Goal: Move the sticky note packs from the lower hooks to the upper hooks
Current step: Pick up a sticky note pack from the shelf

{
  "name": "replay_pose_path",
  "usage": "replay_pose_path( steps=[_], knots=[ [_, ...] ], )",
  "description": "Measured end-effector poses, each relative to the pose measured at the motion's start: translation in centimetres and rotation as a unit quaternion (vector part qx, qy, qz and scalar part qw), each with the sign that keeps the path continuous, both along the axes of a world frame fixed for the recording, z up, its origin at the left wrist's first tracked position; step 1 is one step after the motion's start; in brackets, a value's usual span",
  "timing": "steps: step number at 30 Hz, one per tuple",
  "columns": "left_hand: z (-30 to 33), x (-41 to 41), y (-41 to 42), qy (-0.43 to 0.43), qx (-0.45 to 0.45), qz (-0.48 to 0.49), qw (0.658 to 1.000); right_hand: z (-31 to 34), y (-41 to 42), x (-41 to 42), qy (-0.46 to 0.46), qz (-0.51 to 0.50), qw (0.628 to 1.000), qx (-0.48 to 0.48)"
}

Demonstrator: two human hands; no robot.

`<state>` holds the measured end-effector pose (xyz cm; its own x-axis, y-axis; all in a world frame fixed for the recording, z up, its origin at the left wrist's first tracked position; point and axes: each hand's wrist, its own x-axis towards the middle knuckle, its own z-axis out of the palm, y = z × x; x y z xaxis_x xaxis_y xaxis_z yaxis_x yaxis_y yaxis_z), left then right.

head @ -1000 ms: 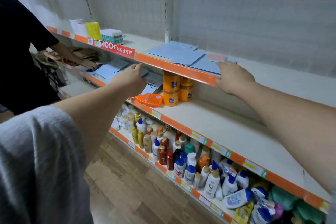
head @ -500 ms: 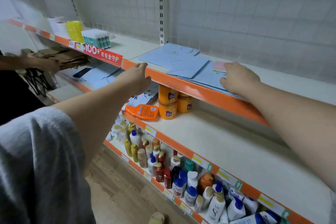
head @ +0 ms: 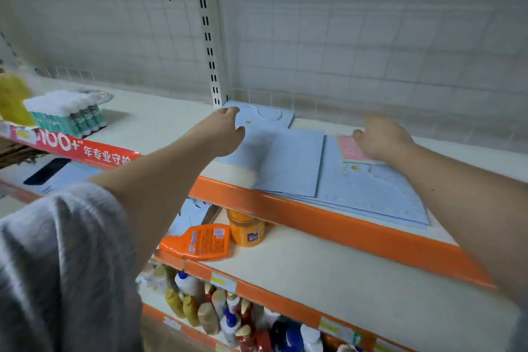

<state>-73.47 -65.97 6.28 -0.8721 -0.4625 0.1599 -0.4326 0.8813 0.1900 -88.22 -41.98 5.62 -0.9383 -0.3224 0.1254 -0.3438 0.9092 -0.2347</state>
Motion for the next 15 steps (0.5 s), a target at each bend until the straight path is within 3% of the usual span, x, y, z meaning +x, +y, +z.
replay_pose_path(
  steps=[7,11,15],
  knots=[
    [-2.7,-5.7,0.2,-0.023,0.052,-0.034,0.998,-0.5,-0.3,-3.2,-0.115,-0.094,0.985,-0.089],
    [-3.3,-7.8,0.3,-0.014,0.08,-0.033,0.996,-0.3,-0.6,-3.9,-0.16,-0.102,0.978,-0.088],
    [-3.4,-8.9,0.4,-0.006,0.091,-0.027,0.995,-0.6,-0.8,-5.1,-0.25,-0.114,0.947,-0.167]
  ],
)
